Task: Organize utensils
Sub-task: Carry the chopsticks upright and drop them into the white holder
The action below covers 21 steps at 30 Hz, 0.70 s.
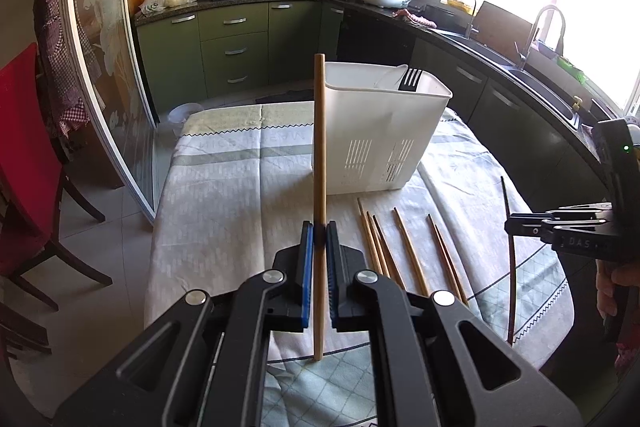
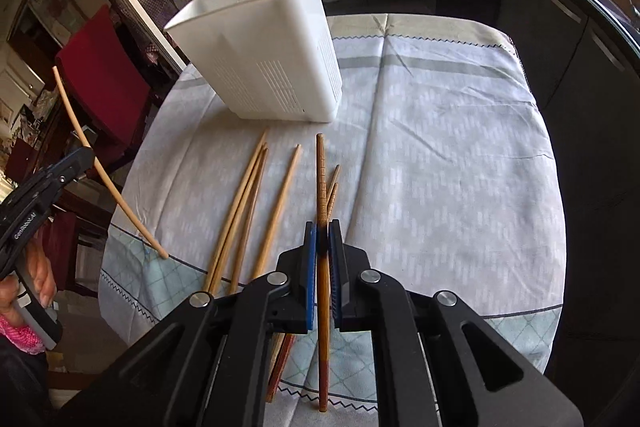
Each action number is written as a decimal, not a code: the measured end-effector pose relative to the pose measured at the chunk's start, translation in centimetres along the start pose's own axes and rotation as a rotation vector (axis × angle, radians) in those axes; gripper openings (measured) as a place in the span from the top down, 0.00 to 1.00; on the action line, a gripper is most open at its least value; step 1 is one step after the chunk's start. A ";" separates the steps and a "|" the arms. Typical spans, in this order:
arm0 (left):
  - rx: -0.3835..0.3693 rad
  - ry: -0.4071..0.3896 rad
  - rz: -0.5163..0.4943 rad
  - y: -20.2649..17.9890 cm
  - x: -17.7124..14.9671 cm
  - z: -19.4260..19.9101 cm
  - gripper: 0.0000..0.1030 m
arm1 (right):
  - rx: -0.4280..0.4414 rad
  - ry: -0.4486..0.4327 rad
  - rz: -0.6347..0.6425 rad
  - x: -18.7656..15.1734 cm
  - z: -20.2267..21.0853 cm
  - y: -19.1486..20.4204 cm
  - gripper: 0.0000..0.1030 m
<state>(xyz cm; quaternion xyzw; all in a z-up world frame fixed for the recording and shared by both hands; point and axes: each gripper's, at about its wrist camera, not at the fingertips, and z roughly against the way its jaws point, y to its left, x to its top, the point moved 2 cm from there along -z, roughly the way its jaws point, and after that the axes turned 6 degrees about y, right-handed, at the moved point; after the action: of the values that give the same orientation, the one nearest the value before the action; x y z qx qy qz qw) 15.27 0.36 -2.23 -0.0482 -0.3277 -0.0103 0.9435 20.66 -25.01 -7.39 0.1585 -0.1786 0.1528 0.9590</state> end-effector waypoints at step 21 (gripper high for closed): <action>-0.021 -0.059 -0.004 -0.4 1.1 2.5 0.94 | 0.077 -0.159 0.040 -0.5 7.5 0.9 0.93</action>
<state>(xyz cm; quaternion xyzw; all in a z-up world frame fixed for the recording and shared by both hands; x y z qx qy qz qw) 14.54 0.25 0.43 -0.0577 -0.3553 -0.0142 0.9328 17.74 -27.00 -0.72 0.2033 -0.2511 0.1656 0.9318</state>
